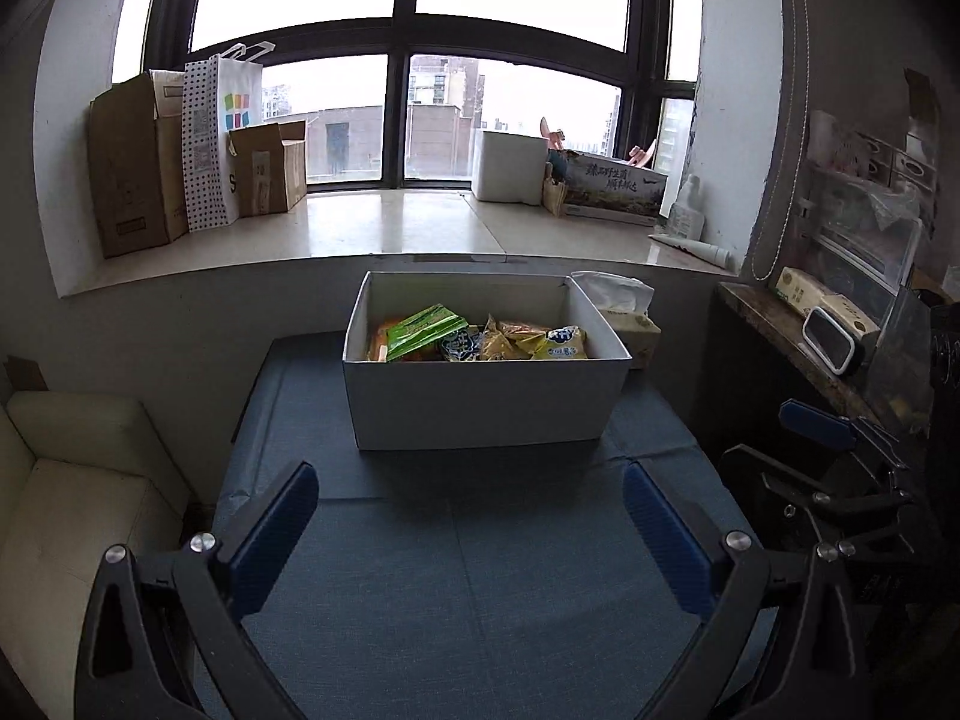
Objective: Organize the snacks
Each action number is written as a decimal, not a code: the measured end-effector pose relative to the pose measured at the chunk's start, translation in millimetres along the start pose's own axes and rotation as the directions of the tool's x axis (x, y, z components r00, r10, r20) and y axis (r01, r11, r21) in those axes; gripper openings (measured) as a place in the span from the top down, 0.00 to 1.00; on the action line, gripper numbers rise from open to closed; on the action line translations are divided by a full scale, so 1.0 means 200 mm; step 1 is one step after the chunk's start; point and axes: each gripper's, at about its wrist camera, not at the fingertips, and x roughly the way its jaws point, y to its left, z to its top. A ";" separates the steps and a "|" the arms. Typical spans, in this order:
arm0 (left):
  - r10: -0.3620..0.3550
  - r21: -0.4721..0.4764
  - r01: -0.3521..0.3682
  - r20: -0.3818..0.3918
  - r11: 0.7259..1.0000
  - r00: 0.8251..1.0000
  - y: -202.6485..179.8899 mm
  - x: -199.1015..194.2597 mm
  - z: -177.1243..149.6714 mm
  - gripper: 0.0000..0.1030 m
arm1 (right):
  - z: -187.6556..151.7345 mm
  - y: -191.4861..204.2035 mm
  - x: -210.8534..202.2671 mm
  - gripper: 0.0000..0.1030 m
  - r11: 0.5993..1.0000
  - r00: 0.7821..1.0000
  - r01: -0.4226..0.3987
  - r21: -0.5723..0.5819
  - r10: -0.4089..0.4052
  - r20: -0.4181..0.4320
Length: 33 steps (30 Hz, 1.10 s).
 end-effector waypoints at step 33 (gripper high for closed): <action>-0.007 -0.023 0.006 -0.025 1.000 1.000 0.04 0.03 -0.04 0.00 | -0.03 0.06 0.02 0.00 1.000 1.000 -0.021 -0.022 0.020 -0.021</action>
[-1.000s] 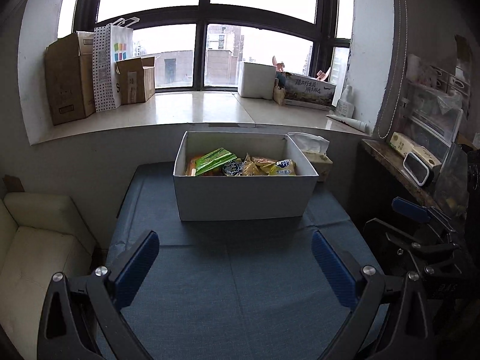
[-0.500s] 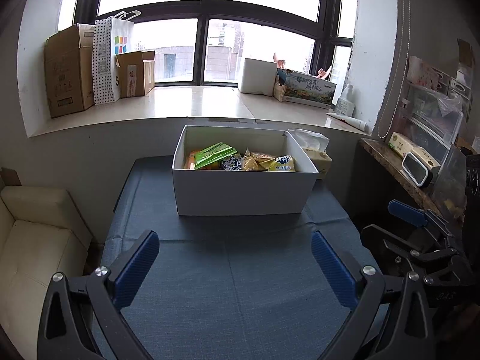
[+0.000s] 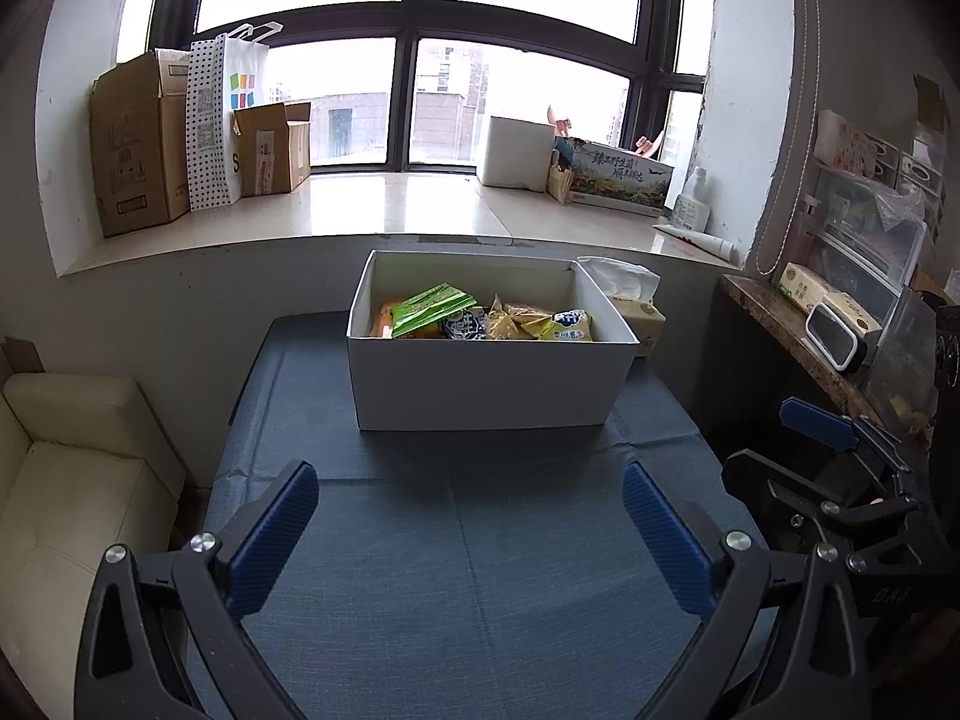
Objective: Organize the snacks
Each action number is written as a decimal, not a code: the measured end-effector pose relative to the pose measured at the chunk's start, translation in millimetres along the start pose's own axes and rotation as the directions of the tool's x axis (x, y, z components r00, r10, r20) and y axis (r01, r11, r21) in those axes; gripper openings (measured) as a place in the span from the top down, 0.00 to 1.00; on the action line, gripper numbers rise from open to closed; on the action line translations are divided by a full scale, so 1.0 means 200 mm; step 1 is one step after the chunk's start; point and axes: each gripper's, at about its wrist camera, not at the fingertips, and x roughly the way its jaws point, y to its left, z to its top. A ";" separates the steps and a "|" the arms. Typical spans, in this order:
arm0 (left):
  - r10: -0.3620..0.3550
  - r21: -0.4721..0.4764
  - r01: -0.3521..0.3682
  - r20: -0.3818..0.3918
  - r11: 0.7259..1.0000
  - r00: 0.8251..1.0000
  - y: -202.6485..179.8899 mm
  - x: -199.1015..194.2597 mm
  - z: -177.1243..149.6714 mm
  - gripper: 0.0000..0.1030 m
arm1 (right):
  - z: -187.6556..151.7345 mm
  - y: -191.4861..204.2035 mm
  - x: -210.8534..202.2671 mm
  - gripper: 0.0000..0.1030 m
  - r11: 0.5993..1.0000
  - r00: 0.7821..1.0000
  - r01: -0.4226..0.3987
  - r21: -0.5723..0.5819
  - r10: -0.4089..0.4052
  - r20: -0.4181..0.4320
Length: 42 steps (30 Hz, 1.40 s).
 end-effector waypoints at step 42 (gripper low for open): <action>0.002 0.004 -0.002 -0.012 1.000 1.000 -0.01 0.01 -0.01 0.00 | -0.01 0.00 0.00 0.00 1.000 1.000 -0.005 0.005 0.005 -0.006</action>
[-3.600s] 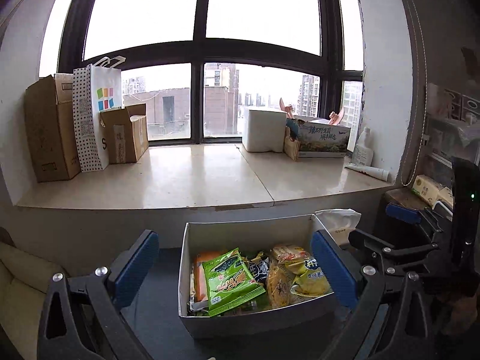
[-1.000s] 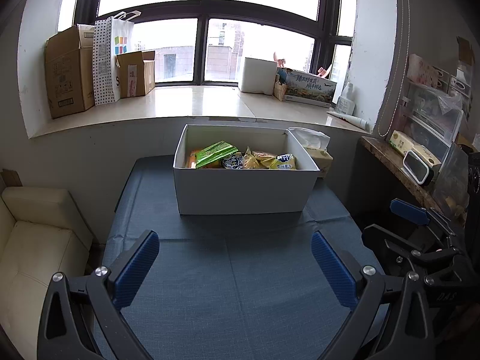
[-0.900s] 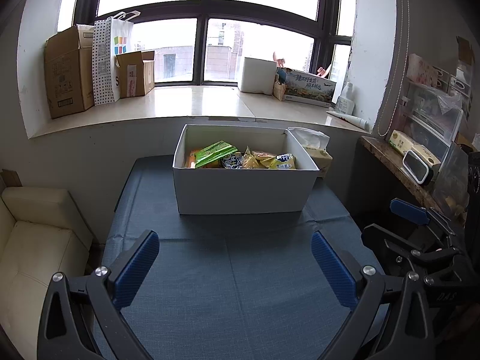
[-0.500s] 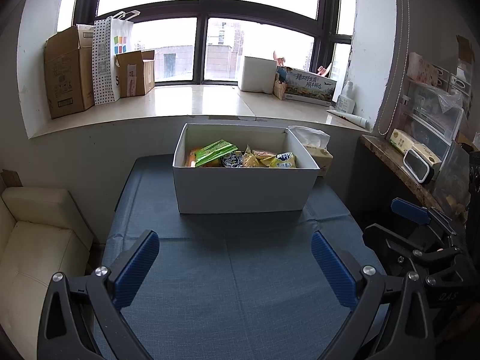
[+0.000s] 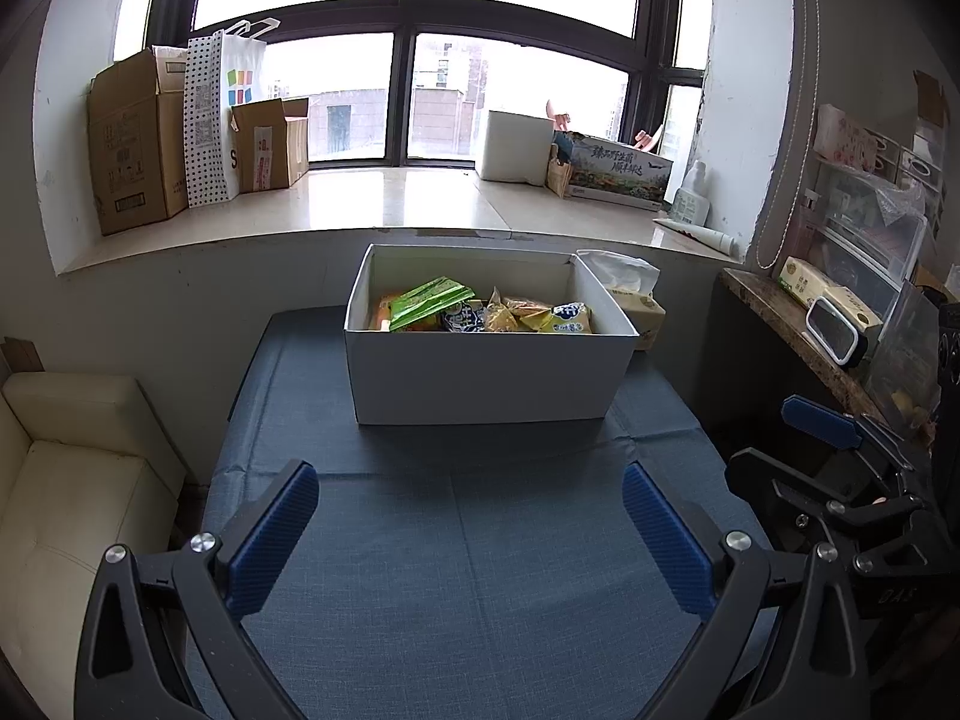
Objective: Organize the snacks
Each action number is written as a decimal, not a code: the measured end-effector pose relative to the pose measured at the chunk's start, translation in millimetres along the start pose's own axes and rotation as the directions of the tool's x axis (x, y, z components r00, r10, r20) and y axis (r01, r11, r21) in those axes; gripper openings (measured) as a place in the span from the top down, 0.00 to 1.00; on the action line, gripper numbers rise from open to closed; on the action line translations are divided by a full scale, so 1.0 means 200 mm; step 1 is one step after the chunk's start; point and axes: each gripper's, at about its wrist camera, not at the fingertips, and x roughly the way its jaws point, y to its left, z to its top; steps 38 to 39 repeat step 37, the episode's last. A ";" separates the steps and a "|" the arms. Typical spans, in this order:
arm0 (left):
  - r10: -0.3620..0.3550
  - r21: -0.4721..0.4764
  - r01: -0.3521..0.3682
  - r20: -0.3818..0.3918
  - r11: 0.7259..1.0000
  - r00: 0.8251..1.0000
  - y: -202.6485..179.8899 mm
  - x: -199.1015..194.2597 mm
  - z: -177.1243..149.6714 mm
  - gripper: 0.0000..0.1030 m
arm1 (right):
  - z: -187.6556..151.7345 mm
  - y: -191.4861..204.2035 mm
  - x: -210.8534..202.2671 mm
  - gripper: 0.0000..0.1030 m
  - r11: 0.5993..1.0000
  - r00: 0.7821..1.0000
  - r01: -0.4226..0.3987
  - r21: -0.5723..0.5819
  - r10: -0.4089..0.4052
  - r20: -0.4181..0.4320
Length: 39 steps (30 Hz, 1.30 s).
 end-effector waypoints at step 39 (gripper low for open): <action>0.015 -0.002 -0.015 -0.014 1.000 1.000 0.00 0.01 -0.02 0.00 | -0.02 -0.01 0.01 0.00 1.000 1.000 -0.003 0.000 0.003 -0.011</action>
